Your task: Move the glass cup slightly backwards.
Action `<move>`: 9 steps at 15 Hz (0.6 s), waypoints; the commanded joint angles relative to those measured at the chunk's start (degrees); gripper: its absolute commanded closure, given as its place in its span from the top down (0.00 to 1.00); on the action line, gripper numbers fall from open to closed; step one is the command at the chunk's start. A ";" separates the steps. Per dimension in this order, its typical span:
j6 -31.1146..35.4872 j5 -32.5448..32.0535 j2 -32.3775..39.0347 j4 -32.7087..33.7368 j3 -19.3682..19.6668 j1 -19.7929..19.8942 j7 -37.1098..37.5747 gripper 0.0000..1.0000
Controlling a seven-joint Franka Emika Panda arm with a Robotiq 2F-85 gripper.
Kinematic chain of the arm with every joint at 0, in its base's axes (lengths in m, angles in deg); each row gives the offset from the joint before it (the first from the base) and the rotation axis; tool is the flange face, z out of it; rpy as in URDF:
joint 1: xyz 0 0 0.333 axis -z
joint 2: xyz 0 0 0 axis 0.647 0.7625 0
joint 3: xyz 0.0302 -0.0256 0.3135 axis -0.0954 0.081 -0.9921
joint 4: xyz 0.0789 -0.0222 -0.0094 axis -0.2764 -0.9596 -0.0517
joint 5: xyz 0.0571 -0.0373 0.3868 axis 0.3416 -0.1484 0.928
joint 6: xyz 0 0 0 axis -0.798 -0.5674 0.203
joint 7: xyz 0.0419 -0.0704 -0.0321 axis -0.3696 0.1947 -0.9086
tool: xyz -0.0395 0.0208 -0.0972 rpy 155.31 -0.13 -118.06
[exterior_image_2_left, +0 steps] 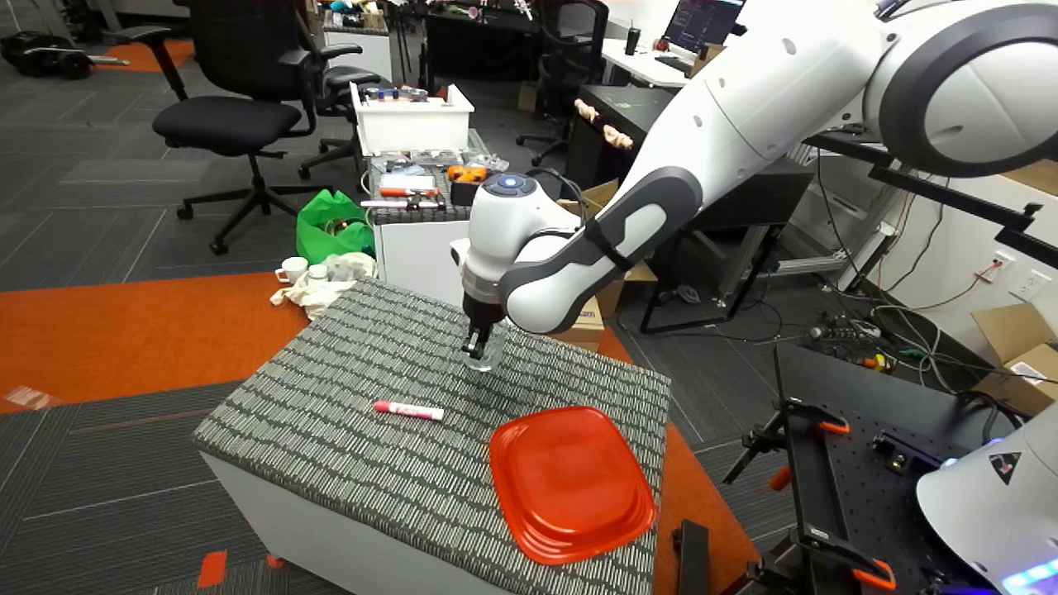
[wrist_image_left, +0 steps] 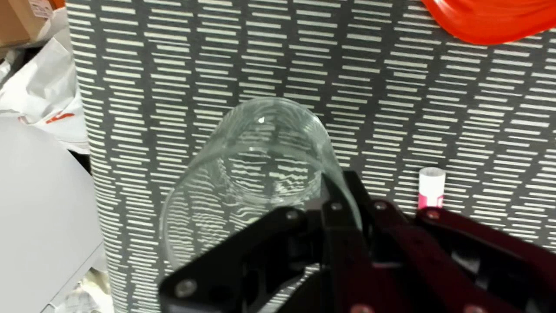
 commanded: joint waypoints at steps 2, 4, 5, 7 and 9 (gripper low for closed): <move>-2.20 -0.02 -5.97 -6.07 -1.29 -1.74 -3.47 0.01; -2.14 -0.34 -7.10 -7.34 -1.72 -2.77 -4.14 0.01; -2.32 -0.38 -7.54 -7.80 -2.07 -3.08 -4.58 0.01; -2.76 -0.82 -8.14 -8.42 -2.37 -4.20 -5.35 0.01; -3.79 -1.25 -8.23 -8.37 -2.63 -5.12 -6.04 0.01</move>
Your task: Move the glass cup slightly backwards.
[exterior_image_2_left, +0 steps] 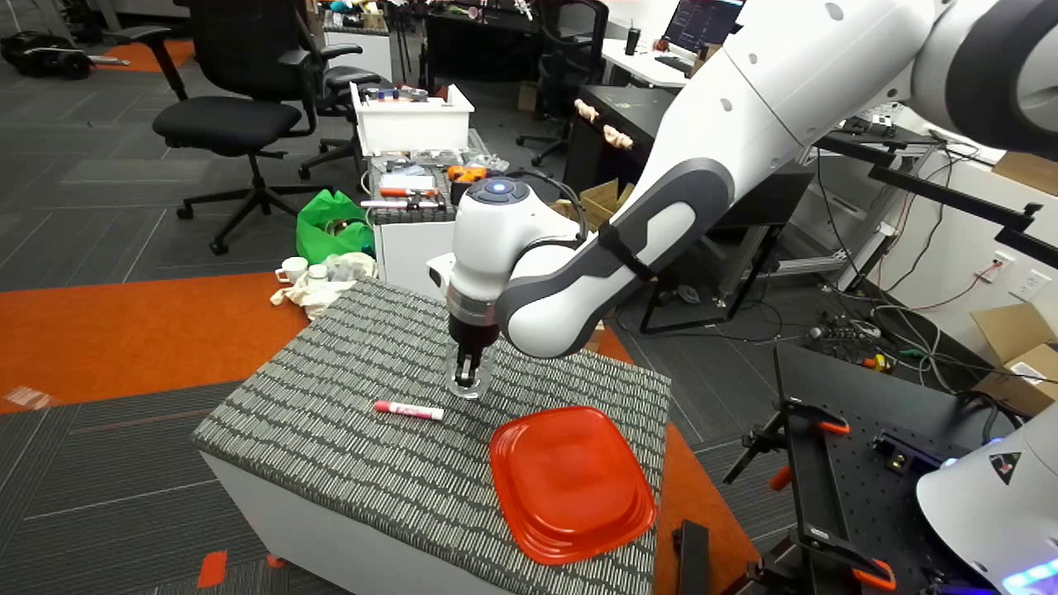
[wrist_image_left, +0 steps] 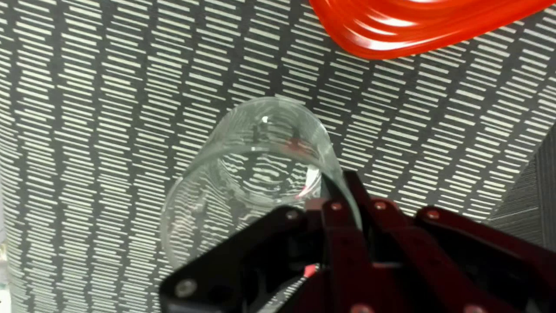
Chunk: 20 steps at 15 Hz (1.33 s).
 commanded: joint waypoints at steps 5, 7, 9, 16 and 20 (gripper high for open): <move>-7.52 -1.93 -2.36 -1.27 -0.56 -3.71 -4.36 0.01; -8.30 -3.04 -2.14 -1.02 -0.60 -4.67 -5.07 0.01; -8.54 -3.87 -1.85 -0.63 -0.67 -5.69 -5.26 0.01; -9.46 -5.43 -0.26 1.00 -1.14 -8.86 -4.75 0.01; -10.10 -5.59 1.03 2.30 -1.31 -10.42 -4.52 0.01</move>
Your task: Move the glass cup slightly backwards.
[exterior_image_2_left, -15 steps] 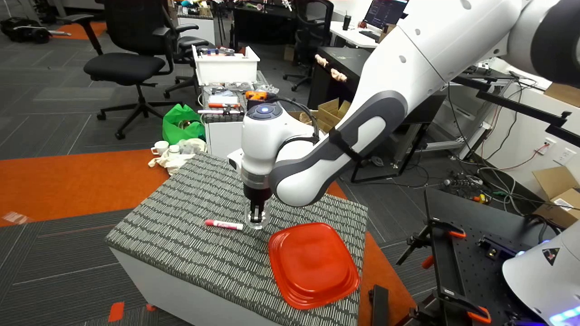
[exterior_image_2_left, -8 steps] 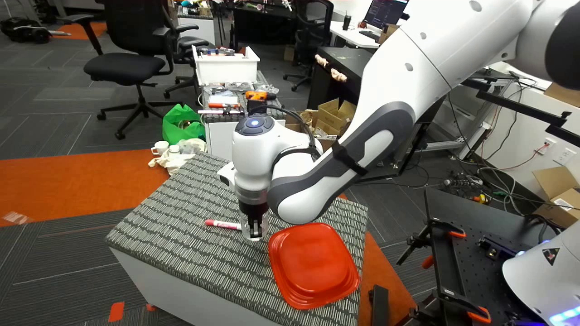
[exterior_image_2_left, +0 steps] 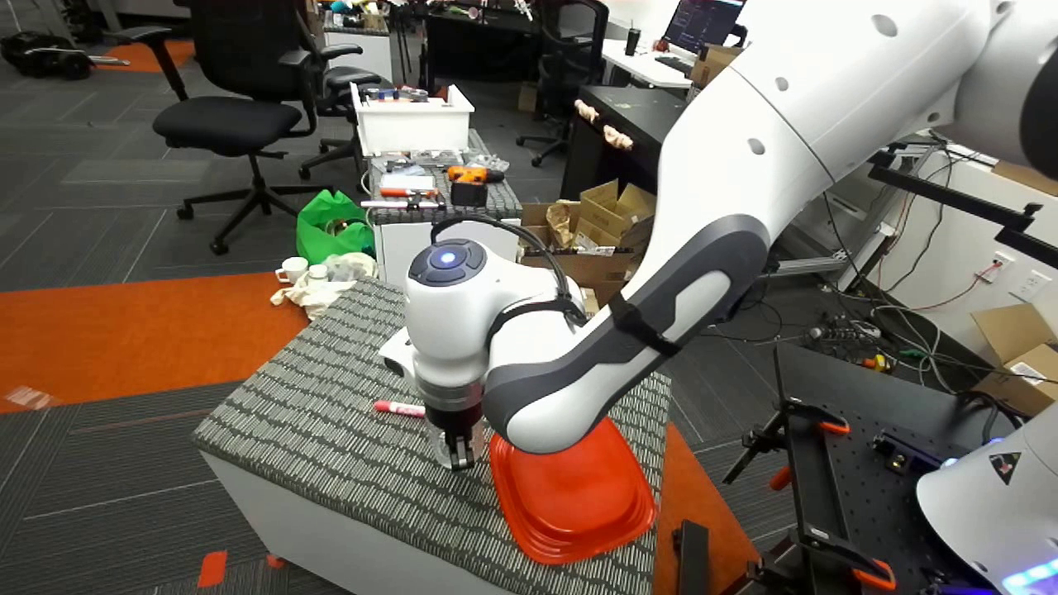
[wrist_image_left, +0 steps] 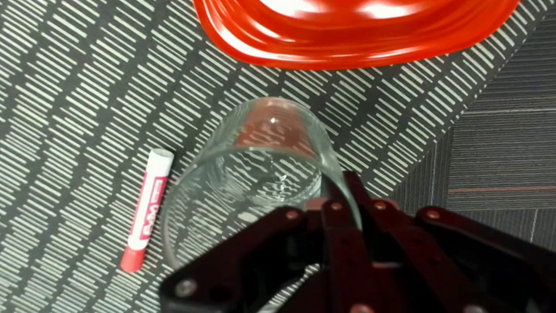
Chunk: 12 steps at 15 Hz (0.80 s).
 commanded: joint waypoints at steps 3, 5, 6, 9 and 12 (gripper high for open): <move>-3.31 -1.02 1.51 3.13 -0.33 -1.56 -1.14 0.01; -3.43 -1.20 2.46 3.99 -0.74 -1.41 -2.33 0.01; -3.40 -1.36 2.98 4.37 -0.97 -1.24 -3.35 0.01; -3.29 -1.58 4.79 5.75 -1.21 -0.89 -5.94 0.01; -3.28 -1.83 6.63 7.24 -1.18 -0.74 -7.68 0.01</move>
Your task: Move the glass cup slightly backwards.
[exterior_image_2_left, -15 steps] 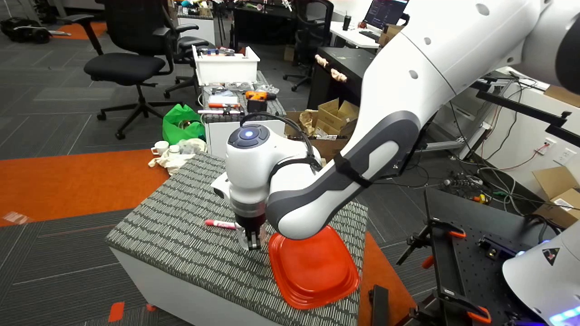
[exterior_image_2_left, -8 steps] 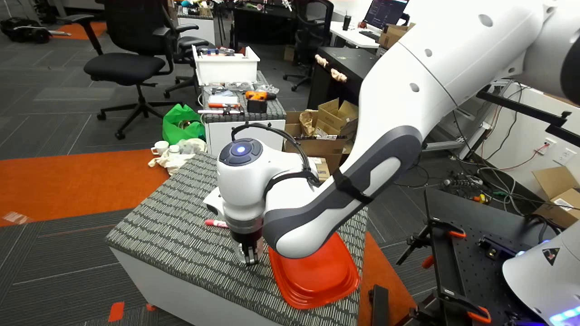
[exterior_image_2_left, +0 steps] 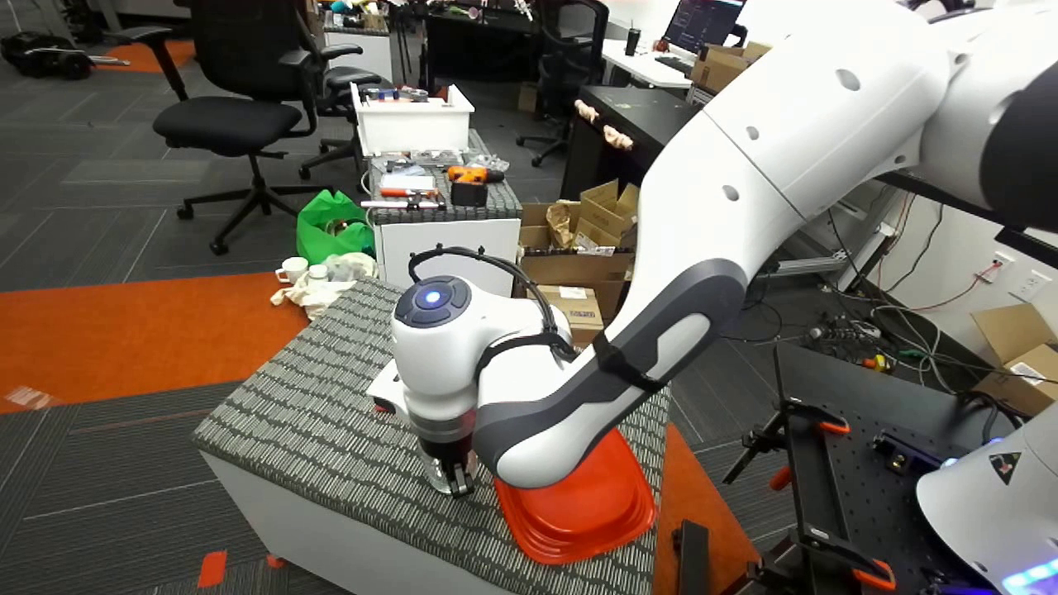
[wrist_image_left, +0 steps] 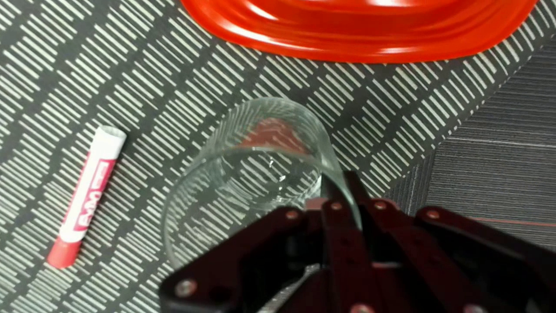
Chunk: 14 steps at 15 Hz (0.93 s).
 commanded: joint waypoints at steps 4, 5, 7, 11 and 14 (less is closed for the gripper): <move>-2.63 -1.70 3.74 5.22 -0.52 0.67 -2.72 0.01; -2.55 -1.62 4.10 5.68 -0.42 0.64 -2.54 0.30; -2.75 -1.44 4.62 6.63 -0.33 0.63 -2.34 0.38; -3.26 -1.33 4.61 7.60 0.31 0.15 -0.98 0.69; -3.89 -0.98 2.61 6.15 1.45 -0.65 2.24 0.90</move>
